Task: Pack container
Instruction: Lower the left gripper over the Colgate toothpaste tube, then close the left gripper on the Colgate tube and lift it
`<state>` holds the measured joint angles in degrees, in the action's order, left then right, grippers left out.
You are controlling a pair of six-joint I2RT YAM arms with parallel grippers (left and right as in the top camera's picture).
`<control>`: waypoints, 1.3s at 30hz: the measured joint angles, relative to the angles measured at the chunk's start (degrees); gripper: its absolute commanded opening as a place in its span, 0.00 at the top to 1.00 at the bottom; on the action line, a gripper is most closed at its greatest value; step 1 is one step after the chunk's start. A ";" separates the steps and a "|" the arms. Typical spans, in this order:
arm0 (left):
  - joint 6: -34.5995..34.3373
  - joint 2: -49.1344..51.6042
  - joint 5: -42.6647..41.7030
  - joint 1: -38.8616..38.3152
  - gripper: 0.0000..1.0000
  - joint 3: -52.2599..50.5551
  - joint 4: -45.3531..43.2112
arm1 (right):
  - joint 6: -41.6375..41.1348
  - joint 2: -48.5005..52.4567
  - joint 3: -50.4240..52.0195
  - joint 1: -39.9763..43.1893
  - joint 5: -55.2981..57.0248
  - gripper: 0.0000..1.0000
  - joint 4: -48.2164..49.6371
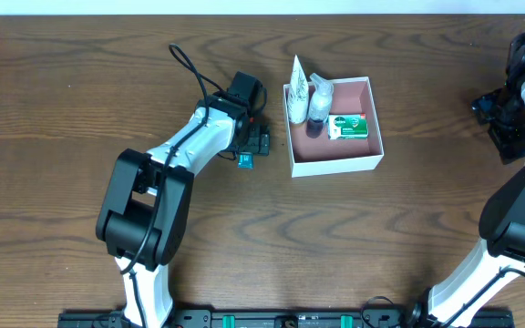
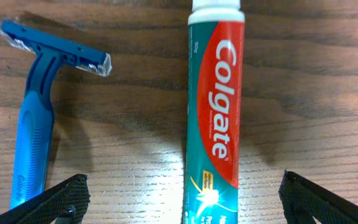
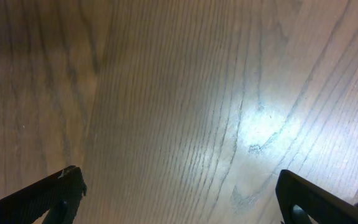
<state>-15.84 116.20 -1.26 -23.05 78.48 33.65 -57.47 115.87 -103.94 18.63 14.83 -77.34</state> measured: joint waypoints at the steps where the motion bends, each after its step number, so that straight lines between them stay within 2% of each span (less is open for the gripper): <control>1: -0.09 0.00 0.00 0.00 0.02 0.00 -0.11 | 0.00 0.00 0.00 0.00 0.00 0.01 0.00; 39: -0.52 1.81 0.59 -1.16 0.02 0.09 -4.02 | 0.00 0.00 0.00 0.00 0.00 0.01 0.00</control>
<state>-16.36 118.02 -0.67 -24.21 78.56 29.63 -57.47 115.87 -103.94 18.63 14.83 -77.34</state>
